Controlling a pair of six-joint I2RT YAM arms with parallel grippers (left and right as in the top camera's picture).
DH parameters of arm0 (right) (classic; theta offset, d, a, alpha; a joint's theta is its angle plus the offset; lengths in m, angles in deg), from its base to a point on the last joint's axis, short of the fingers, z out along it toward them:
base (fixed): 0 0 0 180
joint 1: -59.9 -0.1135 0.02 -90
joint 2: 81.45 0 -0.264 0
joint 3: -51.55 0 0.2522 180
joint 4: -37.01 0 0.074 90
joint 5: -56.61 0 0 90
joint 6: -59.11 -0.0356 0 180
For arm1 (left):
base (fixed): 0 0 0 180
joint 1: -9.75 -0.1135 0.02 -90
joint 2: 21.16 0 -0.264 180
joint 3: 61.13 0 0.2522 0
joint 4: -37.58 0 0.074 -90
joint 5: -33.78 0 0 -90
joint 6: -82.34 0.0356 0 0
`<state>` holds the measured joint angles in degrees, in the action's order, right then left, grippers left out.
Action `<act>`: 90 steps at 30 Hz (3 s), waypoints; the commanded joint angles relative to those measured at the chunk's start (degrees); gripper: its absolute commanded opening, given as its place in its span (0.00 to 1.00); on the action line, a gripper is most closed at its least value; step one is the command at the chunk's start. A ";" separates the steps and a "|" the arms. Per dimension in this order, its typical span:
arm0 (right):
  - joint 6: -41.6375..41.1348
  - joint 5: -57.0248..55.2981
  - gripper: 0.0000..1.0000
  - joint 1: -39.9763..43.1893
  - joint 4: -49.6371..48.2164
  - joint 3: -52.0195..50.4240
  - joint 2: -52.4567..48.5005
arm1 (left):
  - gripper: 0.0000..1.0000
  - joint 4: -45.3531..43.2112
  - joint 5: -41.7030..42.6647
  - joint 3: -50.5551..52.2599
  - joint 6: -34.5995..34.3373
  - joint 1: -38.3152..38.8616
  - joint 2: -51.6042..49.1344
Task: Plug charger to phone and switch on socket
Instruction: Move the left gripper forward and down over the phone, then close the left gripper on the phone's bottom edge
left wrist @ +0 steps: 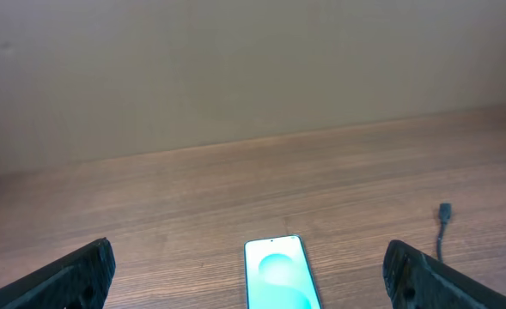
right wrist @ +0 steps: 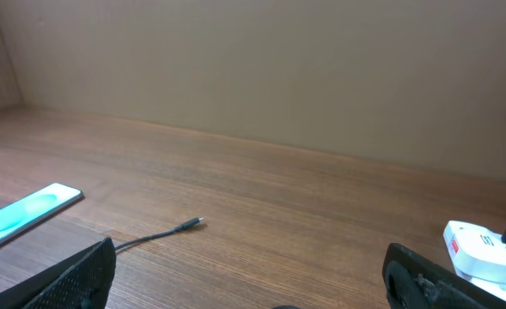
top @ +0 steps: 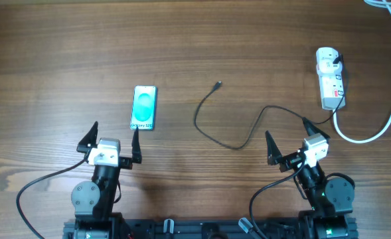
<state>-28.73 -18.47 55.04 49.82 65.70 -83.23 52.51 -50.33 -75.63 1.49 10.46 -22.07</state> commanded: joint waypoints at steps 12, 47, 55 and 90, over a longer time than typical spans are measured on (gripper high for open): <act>-0.79 -0.57 1.00 -0.44 -0.24 -0.09 -0.33 | 1.00 14.27 6.56 -36.74 -3.85 0.09 -44.70; -0.81 -0.57 1.00 -0.44 -0.26 -0.09 -0.33 | 0.98 54.62 -1.44 -82.71 -12.66 4.07 -115.38; -0.81 -0.57 1.00 -0.44 -0.24 -0.09 -0.33 | 0.96 49.75 -1.51 -77.20 -16.13 4.74 -115.40; -0.79 -0.57 1.00 -0.42 -0.24 -0.09 -0.33 | 0.75 42.93 -7.02 -71.65 -16.96 8.55 -116.65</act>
<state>-28.73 -18.47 54.93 49.82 65.67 -83.84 94.82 -58.07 -149.96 -15.62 18.87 -136.36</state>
